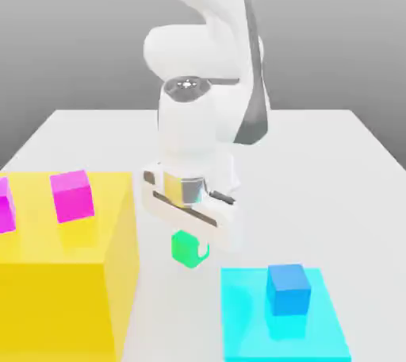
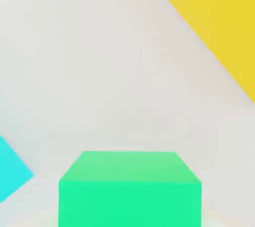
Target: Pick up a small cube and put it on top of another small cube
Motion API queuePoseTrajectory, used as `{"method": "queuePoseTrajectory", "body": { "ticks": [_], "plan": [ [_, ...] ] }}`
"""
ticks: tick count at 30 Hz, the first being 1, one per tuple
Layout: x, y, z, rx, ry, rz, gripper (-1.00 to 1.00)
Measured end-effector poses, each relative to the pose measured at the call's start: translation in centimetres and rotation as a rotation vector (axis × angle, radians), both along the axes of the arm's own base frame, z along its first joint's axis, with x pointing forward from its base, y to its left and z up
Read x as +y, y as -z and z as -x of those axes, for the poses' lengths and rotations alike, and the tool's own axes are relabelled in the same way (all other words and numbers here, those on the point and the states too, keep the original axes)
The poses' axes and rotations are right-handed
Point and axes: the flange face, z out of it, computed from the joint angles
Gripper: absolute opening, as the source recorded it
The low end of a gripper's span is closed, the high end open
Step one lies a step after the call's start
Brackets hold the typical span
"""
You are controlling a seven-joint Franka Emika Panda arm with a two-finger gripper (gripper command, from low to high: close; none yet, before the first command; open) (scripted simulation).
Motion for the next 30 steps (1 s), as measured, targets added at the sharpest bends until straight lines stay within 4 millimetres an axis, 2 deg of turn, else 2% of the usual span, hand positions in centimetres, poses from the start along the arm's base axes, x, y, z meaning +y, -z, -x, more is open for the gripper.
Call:
{"method": "queuePoseTrajectory", "body": {
  "ticks": [3,6,11,16,21,25,27,29,30],
  "plan": [
    [0.2,-2.4,-2.5,-0.076,-0.039,-0.022,-1.00],
    [0.0,-5.9,-5.7,-0.158,-0.081,-0.053,-1.00],
    [-2.6,-11.6,-9.6,-0.190,-0.094,-0.088,-1.00],
    [-6.4,-17.9,-11.5,-0.188,-0.091,-0.103,-1.00],
    [-10.3,-24.7,-11.7,-0.177,-0.084,-0.104,-1.00],
    [-14.8,-25.8,-9.3,-0.037,0.039,-0.031,-1.00],
    [-15.9,-24.0,-8.7,0.003,0.077,-0.008,-1.00],
    [-16.2,-21.1,-8.5,0.013,0.087,-0.002,-1.00],
    [-16.2,-19.9,-8.4,0.015,0.089,-0.001,1.00]
  ]
}}
